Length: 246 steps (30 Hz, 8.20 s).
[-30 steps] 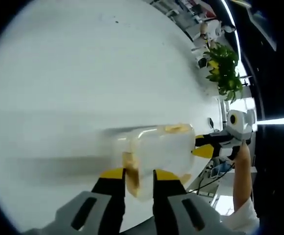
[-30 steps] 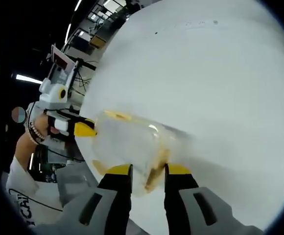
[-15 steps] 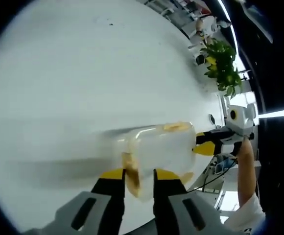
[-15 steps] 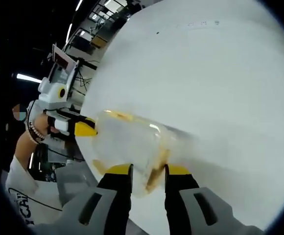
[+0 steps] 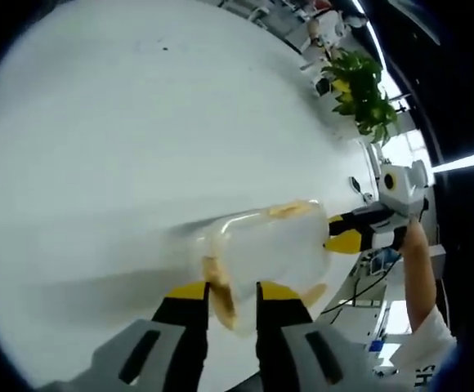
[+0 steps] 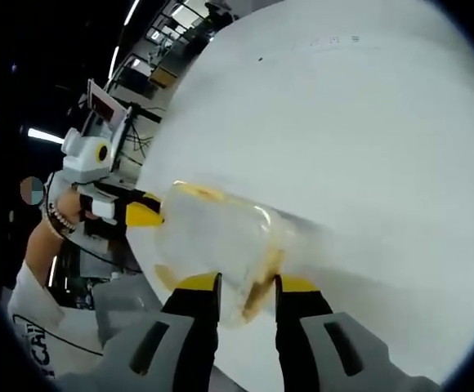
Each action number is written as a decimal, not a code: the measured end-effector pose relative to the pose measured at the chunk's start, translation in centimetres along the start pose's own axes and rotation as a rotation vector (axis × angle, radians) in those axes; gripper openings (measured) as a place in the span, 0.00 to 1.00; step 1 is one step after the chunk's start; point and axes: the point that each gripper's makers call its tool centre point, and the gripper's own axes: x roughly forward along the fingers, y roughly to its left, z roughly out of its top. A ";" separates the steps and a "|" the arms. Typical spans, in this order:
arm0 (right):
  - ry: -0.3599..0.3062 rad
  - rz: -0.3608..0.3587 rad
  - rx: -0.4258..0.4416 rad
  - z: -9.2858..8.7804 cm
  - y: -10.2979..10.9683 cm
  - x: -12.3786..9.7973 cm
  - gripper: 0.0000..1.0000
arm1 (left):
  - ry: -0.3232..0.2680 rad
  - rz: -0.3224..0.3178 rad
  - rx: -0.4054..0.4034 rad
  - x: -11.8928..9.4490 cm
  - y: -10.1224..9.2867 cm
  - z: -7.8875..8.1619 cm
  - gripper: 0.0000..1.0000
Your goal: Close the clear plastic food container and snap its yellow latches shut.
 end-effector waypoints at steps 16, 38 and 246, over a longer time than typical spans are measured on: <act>-0.001 -0.080 -0.171 0.6 0.1 -0.2 0.26 | -0.048 -0.014 0.142 0.0 -0.4 -0.2 0.20; -0.047 -0.159 -0.335 2.4 1.0 -2.0 0.26 | -0.176 0.070 0.454 -2.1 -2.0 2.5 0.19; 0.485 -0.138 -0.993 3.8 5.1 4.6 0.30 | -0.180 0.184 1.604 4.1 -9.2 -2.8 0.25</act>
